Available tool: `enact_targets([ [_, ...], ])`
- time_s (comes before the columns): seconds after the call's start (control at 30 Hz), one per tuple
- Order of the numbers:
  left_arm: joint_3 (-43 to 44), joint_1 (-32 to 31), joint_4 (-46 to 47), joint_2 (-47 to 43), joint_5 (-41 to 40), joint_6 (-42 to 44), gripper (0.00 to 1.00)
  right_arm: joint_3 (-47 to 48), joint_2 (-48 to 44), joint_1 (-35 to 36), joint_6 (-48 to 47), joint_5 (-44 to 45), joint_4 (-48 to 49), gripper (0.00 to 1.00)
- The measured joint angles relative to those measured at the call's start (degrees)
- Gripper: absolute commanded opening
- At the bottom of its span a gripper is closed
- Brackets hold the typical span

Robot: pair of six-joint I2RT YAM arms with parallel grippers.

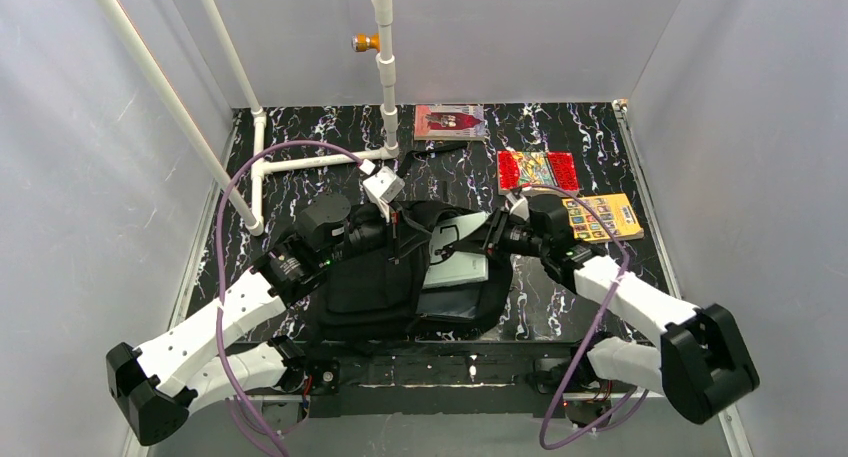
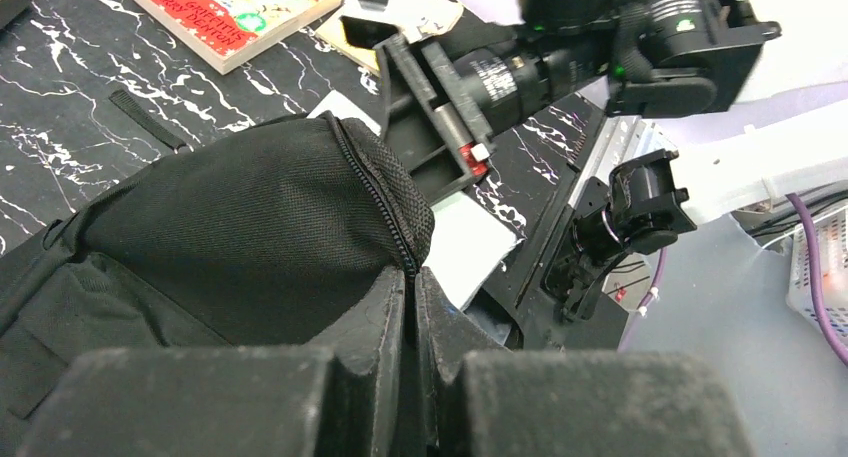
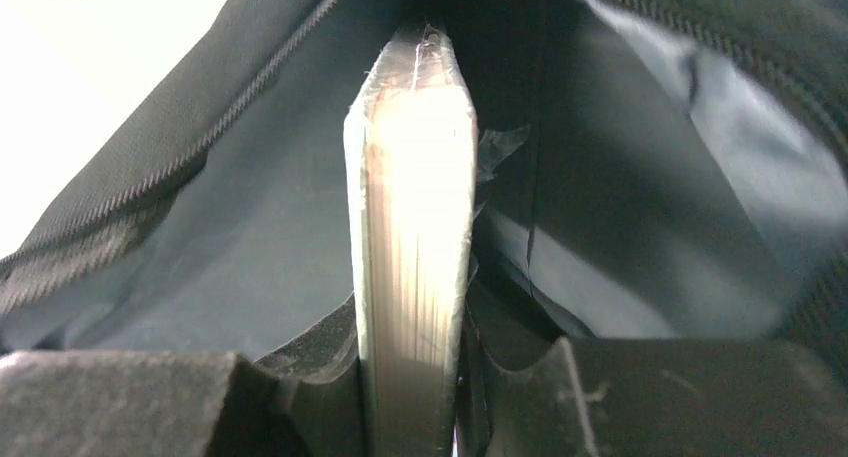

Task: Pack the student bag
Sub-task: Place the book in the student bag.

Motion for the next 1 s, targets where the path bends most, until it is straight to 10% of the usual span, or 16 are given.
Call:
enact_targets([
  [1.0,-0.3,0.0,4.0,2.7,-2.3,-3.9,0.00,0.7,26.6,11.9,3.2,11.4,31.9,0.01],
])
